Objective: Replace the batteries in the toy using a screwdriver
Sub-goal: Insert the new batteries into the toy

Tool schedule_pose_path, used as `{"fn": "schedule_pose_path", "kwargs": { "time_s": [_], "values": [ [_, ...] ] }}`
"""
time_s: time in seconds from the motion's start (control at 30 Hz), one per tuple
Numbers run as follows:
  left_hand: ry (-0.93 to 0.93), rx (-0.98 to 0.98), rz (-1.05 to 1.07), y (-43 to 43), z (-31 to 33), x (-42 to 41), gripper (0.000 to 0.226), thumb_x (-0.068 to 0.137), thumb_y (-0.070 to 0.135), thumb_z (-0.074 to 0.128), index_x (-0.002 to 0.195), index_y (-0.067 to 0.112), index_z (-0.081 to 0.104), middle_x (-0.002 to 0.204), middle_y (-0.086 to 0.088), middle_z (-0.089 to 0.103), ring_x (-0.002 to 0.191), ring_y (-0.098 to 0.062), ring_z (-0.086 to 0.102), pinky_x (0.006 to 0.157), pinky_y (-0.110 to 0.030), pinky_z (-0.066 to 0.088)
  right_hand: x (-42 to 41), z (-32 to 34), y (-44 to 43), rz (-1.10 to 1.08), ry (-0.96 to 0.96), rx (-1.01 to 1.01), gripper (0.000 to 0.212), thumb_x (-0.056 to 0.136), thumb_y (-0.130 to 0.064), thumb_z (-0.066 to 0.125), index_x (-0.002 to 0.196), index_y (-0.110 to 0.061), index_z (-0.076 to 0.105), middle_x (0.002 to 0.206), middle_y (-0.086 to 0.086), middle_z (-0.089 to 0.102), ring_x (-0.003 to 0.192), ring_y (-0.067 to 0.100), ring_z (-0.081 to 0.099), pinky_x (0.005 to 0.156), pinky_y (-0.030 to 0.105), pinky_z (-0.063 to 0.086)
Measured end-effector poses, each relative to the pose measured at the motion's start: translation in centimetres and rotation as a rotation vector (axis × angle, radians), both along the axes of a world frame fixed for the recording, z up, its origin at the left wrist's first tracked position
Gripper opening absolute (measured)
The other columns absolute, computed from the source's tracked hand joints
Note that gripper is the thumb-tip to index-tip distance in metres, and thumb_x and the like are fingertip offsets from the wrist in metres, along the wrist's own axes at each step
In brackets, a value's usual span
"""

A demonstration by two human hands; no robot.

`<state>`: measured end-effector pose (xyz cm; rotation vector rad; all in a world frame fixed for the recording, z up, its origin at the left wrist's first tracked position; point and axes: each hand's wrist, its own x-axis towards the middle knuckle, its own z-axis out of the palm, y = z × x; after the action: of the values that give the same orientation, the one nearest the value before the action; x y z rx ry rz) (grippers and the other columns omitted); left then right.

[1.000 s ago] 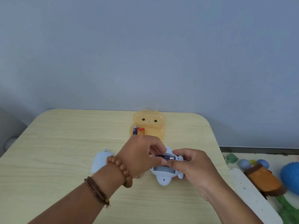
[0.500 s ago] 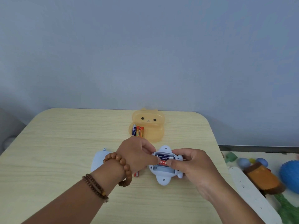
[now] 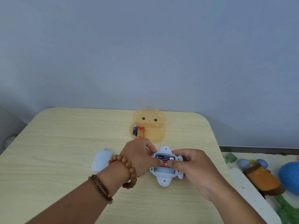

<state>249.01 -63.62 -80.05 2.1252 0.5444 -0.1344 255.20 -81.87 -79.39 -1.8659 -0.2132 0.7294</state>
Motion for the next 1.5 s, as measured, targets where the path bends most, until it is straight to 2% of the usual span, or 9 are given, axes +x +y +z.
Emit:
{"fn": "schedule_pose_path", "kwargs": {
  "time_s": [0.23, 0.33, 0.53, 0.7, 0.87, 1.07, 1.27, 1.4, 1.5],
  "values": [
    [-0.02, 0.031, -0.047, -0.9, 0.1, 0.0, 0.03, 0.065, 0.04, 0.083, 0.085, 0.03, 0.063, 0.081, 0.01, 0.071, 0.07, -0.003, 0.067, 0.064, -0.028, 0.058, 0.5, 0.3, -0.5, 0.026, -0.009, -0.022, 0.023, 0.08, -0.01, 0.077, 0.084, -0.031, 0.082, 0.07, 0.002, 0.074, 0.054, 0.013, 0.056, 0.061, 0.03, 0.049],
    [0.063, 0.109, -0.1, 0.9, 1.7, -0.8, 0.036, 0.07, 0.051, 0.078, 0.096, 0.034, 0.062, 0.096, 0.013, 0.063, 0.078, -0.004, 0.064, 0.063, -0.021, 0.05, 0.4, 0.2, -0.5, 0.006, 0.002, -0.016, 0.02, 0.08, -0.01, 0.078, 0.085, -0.029, 0.082, 0.071, 0.002, 0.076, 0.054, 0.014, 0.059, 0.061, 0.031, 0.049],
    [0.301, 0.349, -0.045, 2.9, 1.8, -2.3, 0.05, 0.074, 0.059, 0.071, 0.105, 0.025, 0.054, 0.094, 0.005, 0.061, 0.071, -0.012, 0.063, 0.071, -0.028, 0.053, 0.1, 0.0, -0.5, -0.011, -0.001, -0.009, 0.024, 0.08, -0.011, 0.079, 0.083, -0.035, 0.081, 0.083, 0.009, 0.079, 0.064, 0.017, 0.064, 0.065, 0.035, 0.05],
    [0.347, 0.427, -0.146, 1.3, 1.7, -1.2, 0.026, 0.079, 0.031, 0.068, 0.099, 0.015, 0.059, 0.093, -0.002, 0.068, 0.078, -0.02, 0.069, 0.073, -0.032, 0.058, 0.0, 0.1, -0.4, -0.03, 0.012, -0.012, 0.018, 0.08, -0.011, 0.079, 0.085, -0.028, 0.082, 0.08, 0.005, 0.079, 0.061, 0.015, 0.065, 0.062, 0.032, 0.05],
    [0.098, 0.412, -0.143, 2.1, 1.9, -1.6, 0.012, 0.079, 0.025, 0.066, 0.083, 0.035, 0.059, 0.078, 0.01, 0.068, 0.071, -0.006, 0.064, 0.068, -0.024, 0.052, 0.1, -0.1, -0.4, -0.037, 0.011, -0.005, 0.017, 0.08, -0.011, 0.079, 0.089, -0.025, 0.082, 0.081, 0.005, 0.079, 0.058, 0.013, 0.062, 0.061, 0.03, 0.05],
    [-0.364, 0.166, -0.432, 0.0, 4.3, -1.7, 0.02, 0.082, 0.02, 0.074, 0.094, 0.032, 0.065, 0.081, 0.014, 0.07, 0.081, -0.003, 0.068, 0.069, -0.02, 0.055, 0.1, -0.4, -0.4, -0.034, 0.017, 0.019, 0.016, 0.08, -0.01, 0.079, 0.088, -0.024, 0.082, 0.081, 0.009, 0.079, 0.063, 0.019, 0.064, 0.062, 0.034, 0.05],
    [-0.402, 0.338, -0.512, -0.8, 1.8, -0.9, 0.022, 0.08, 0.027, 0.072, 0.098, 0.038, 0.067, 0.082, 0.021, 0.067, 0.081, -0.002, 0.056, 0.069, -0.03, 0.052, 0.2, -0.3, -0.6, 0.004, 0.023, 0.036, 0.015, 0.078, -0.012, 0.081, 0.085, -0.025, 0.082, 0.063, -0.001, 0.071, 0.059, 0.017, 0.06, 0.067, 0.035, 0.053],
    [-0.366, 0.394, -0.532, -1.0, 1.2, -0.7, 0.024, 0.08, 0.031, 0.069, 0.102, 0.041, 0.065, 0.085, 0.019, 0.067, 0.082, -0.003, 0.049, 0.068, -0.036, 0.052, 0.2, -0.3, -0.6, -0.022, 0.029, 0.015, 0.021, 0.076, -0.009, 0.08, 0.085, -0.028, 0.082, 0.075, 0.003, 0.078, 0.066, 0.02, 0.069, 0.074, 0.042, 0.06],
    [-0.361, 0.431, -0.53, -1.3, 1.3, -0.7, 0.021, 0.081, 0.031, 0.068, 0.1, 0.04, 0.065, 0.085, 0.018, 0.066, 0.081, -0.003, 0.046, 0.068, -0.037, 0.052, 0.3, -0.3, -0.5, -0.016, 0.031, 0.018, 0.021, 0.076, -0.009, 0.078, 0.089, -0.025, 0.082, 0.086, 0.011, 0.079, 0.086, 0.037, 0.075, 0.082, 0.055, 0.061]
  ]
}}
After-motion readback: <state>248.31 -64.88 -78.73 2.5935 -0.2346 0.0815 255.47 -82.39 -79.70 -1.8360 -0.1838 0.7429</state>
